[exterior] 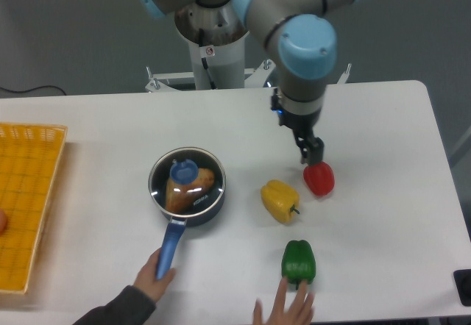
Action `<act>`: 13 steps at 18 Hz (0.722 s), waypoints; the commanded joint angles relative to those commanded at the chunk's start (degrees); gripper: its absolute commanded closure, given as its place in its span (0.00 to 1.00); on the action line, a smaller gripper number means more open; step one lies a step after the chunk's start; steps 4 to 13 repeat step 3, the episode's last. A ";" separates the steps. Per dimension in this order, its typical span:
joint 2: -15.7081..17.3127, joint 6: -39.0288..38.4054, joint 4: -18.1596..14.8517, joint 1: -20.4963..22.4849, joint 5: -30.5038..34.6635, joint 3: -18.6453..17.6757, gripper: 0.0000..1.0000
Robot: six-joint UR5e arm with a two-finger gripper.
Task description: Close the pot lid
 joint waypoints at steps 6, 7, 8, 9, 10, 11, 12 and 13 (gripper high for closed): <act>-1.32 1.67 0.00 1.84 -2.01 1.58 0.00; -1.32 1.67 0.00 1.84 -2.01 1.58 0.00; -1.32 1.67 0.00 1.84 -2.01 1.58 0.00; -1.32 1.67 0.00 1.84 -2.01 1.58 0.00; -1.32 1.67 0.00 1.84 -2.01 1.58 0.00; -1.32 1.67 0.00 1.84 -2.01 1.58 0.00; -1.32 1.67 0.00 1.84 -2.01 1.58 0.00; -1.32 1.67 0.00 1.84 -2.01 1.58 0.00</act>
